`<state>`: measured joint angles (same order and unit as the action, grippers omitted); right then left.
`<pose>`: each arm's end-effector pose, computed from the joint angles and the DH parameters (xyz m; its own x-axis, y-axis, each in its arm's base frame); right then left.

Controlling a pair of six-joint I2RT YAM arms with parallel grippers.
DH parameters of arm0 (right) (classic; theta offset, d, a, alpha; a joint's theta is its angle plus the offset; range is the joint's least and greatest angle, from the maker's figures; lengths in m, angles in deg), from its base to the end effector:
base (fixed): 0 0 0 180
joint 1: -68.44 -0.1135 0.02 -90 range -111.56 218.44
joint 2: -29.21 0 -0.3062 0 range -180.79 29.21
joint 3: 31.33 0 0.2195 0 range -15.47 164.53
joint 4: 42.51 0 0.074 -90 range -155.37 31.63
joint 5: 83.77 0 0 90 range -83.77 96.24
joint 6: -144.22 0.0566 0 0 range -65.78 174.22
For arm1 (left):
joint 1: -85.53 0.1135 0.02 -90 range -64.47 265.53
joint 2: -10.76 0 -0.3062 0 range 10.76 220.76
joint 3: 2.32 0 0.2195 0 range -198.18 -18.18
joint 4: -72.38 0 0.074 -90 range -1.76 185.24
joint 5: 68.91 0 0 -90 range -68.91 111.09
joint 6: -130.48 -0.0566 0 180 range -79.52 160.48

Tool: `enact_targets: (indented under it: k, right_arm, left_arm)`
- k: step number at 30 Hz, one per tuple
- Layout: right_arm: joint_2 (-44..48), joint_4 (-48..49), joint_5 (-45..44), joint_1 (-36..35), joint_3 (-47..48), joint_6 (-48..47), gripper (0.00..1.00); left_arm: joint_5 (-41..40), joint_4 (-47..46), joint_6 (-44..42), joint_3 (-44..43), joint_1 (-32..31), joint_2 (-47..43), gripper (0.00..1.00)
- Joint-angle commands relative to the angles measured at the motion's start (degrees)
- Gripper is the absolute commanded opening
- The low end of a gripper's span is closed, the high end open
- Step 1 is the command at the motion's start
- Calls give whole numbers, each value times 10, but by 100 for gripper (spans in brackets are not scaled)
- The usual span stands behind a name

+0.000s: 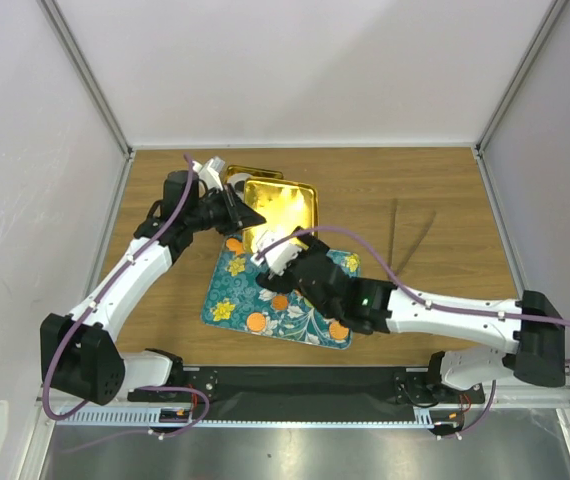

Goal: Pack the cookies

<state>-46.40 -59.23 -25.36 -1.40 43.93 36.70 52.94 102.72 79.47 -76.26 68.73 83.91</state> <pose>0.1244 0.2528 0.3729 0.0923 -0.4927 -0.8653 -0.6284 0.6453 -0.4344 0.2373 -0.1029 0.3494 -0.7979 -0.3174 -0.5124 0.2353 0.6186 -0.7496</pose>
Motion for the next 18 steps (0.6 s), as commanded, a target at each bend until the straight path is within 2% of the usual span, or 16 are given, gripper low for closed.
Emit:
enact_targets:
  k: [1, 8, 13, 18]
  right_arm:
    - [-13, 79, -91, -38, -13, -122, 88]
    - [-73, 210, -169, -68, -29, -257, 90]
    - [-131, 317, -194, -49, -42, -374, 91]
    - [-164, 431, -210, -16, -54, -438, 91]
  left_arm:
    - [28, -14, 43, -26, 8, -5, 0]
    - [51, -15, 68, -22, 17, -12, 0]
    - [72, -27, 89, -9, 19, -20, 0]
    - [83, -36, 100, 5, 21, -35, 0]
